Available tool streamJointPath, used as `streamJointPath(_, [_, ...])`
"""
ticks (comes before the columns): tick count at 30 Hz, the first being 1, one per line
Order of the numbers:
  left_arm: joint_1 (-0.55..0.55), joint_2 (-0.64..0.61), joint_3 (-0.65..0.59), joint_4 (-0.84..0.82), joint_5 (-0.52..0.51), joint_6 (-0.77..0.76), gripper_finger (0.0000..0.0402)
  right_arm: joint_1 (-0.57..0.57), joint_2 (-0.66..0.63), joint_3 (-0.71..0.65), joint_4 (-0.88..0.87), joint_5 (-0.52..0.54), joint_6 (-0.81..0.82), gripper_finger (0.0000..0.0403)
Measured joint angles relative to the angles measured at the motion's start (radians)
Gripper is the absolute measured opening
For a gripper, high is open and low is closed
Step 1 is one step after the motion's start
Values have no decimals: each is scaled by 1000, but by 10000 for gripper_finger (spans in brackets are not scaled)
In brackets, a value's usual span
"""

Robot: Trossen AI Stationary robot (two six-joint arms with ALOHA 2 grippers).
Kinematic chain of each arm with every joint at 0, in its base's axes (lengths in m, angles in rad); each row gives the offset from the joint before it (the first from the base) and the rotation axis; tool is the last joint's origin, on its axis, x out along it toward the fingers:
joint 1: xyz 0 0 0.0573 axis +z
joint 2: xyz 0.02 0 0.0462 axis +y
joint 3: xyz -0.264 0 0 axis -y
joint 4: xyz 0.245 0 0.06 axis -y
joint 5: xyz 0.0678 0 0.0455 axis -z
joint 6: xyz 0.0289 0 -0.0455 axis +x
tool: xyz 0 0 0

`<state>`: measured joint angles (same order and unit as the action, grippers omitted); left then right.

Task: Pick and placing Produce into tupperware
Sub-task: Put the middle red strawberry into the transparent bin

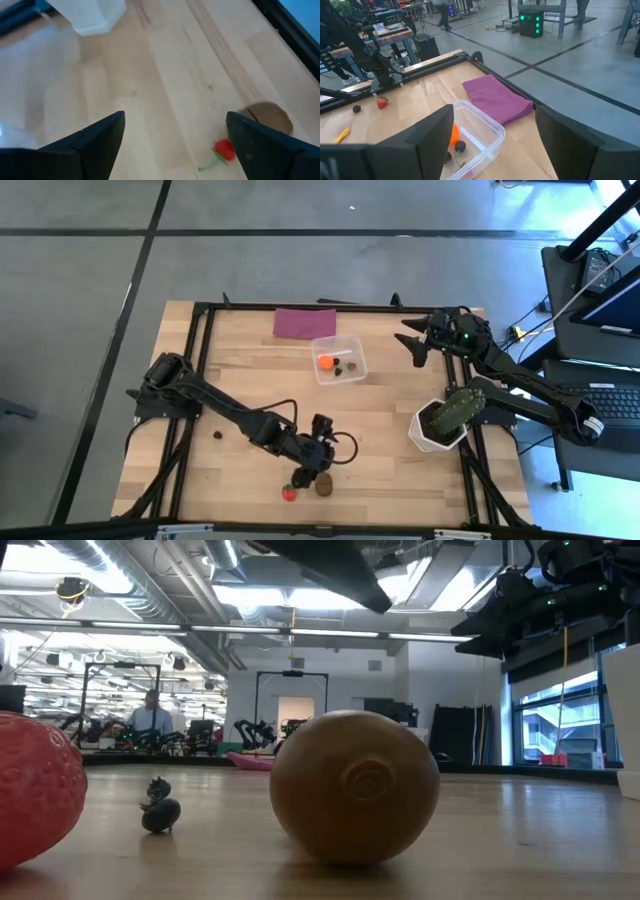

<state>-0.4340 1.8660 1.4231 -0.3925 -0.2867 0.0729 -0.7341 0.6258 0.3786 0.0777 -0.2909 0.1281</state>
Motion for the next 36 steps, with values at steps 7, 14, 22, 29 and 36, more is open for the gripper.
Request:
streamJointPath(7, [13,0,0,-118,173,99,332,0,0,0,2,0,-2,283])
streamJointPath(14, [-13,5,0,-104,196,389,326,0,0,0,3,0,1,283])
streamJointPath(22, [-11,46,-1,-85,185,536,325,0,0,0,4,0,2,283])
streamJointPath(29, [3,103,0,-67,224,543,325,0,0,0,4,0,24,283])
streamJointPath(36, [13,131,0,-36,226,531,325,0,0,0,4,0,24,283])
